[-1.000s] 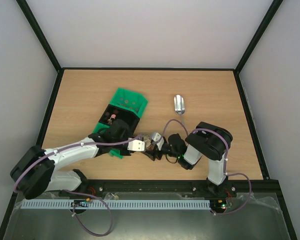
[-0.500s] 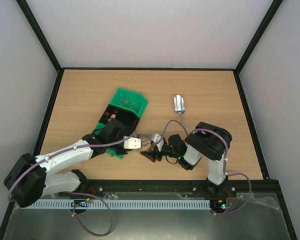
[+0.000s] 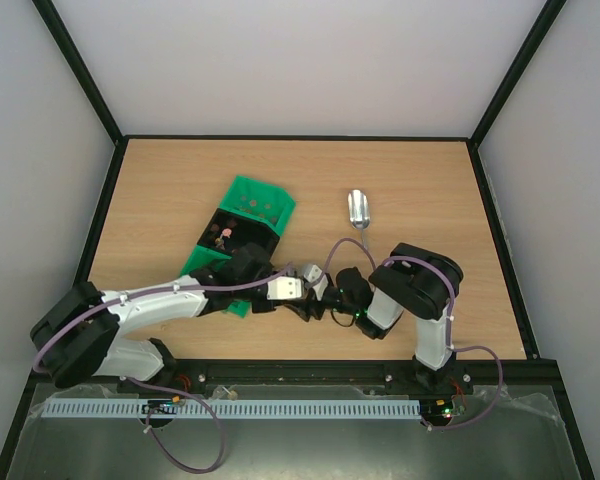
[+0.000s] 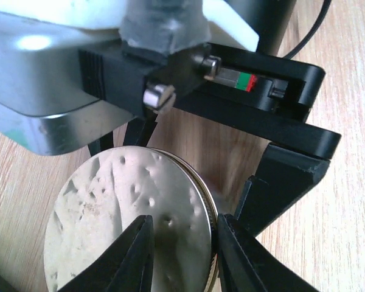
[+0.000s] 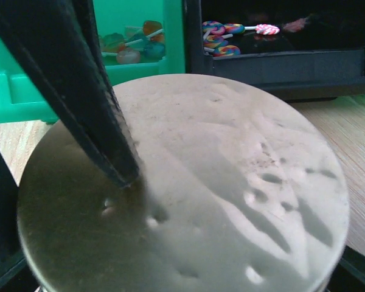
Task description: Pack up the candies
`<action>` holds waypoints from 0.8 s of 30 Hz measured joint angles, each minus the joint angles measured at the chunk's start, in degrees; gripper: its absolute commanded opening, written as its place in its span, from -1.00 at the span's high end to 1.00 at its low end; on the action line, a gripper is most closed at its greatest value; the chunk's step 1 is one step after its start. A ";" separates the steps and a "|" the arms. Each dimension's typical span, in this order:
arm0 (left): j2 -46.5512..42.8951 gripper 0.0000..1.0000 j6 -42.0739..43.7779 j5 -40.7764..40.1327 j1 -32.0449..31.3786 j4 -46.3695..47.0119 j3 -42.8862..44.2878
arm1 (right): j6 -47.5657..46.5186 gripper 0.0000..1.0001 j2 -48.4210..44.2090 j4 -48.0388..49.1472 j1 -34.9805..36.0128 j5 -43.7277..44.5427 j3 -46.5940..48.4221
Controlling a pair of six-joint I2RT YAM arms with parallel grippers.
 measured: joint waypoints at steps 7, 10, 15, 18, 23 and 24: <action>-0.59 0.58 1.66 -1.79 0.04 0.66 -0.61 | -0.39 0.63 0.00 0.04 -0.13 0.92 -0.02; -1.73 0.59 3.28 -1.53 0.66 1.51 -1.92 | -0.61 0.66 0.00 0.07 -0.11 0.94 -0.02; -3.04 0.59 6.32 0.00 2.82 1.75 -3.34 | -0.63 0.67 0.00 0.13 -0.13 1.57 0.00; -3.43 0.59 7.87 0.33 3.63 1.88 -3.89 | -0.72 0.68 0.17 0.33 -0.13 1.84 0.00; -3.74 0.59 9.33 1.03 5.55 1.64 -4.09 | -0.83 0.68 0.35 0.63 -0.13 2.73 0.07; -3.93 0.58 9.53 1.36 6.32 1.18 -4.09 | -0.81 0.68 0.35 0.63 -0.15 2.89 0.11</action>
